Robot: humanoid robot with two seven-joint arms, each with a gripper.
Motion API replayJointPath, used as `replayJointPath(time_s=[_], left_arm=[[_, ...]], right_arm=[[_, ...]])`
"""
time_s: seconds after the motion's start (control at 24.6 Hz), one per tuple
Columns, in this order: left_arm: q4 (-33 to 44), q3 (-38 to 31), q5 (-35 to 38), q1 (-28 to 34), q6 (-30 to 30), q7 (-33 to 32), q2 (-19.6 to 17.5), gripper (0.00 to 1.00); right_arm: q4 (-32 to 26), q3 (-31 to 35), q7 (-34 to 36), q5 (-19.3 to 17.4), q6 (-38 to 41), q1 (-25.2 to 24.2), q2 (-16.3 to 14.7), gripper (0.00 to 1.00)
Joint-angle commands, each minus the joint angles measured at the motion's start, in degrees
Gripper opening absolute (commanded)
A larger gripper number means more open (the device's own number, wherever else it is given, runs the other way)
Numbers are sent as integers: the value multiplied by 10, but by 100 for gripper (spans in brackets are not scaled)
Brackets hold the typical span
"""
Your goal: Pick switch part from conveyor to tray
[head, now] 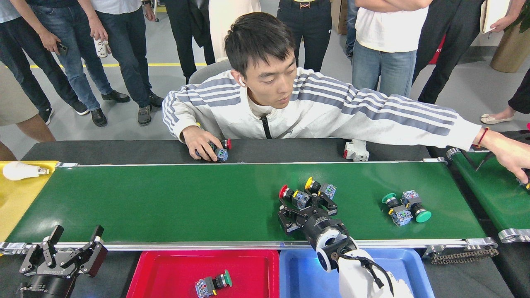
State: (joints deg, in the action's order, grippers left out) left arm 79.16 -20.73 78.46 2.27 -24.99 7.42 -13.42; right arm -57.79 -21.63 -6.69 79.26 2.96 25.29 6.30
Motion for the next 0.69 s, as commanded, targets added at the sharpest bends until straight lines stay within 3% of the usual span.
replayJointPath(time_s=[0.0, 0.12, 0.24, 0.32, 0.37, 0.41, 0.45, 0.65], left_arm=[[5, -1, 1, -6, 2, 5, -4, 100], [6, -1, 0, -6, 2, 5, -4, 100], [6, -1, 0, -6, 2, 5, -4, 100], [6, -1, 0, -6, 2, 5, -4, 100], [6, -1, 1, -6, 2, 5, -4, 100], [6, -1, 0, -6, 2, 4, -5, 100], [5, -1, 0, -6, 1, 4, -6, 100], [4, -1, 0, -3, -1, 2, -9, 100]], right_arm=[[-9, 1, 2, -2, 5, 10, -3, 4], [-53, -4, 7, -2, 15, -14, -3, 3], [-180, -28, 6, -2, 112, -99, -9, 2], [-257, -33, 5, -1, 190, -160, -31, 5], [-282, -37, 4, 1, 224, -183, -37, 24], [-296, -47, 4, 3, 254, -202, -37, 73], [-297, -59, 4, 3, 271, -209, -37, 100], [-288, -88, 6, -1, 278, -211, -32, 100]])
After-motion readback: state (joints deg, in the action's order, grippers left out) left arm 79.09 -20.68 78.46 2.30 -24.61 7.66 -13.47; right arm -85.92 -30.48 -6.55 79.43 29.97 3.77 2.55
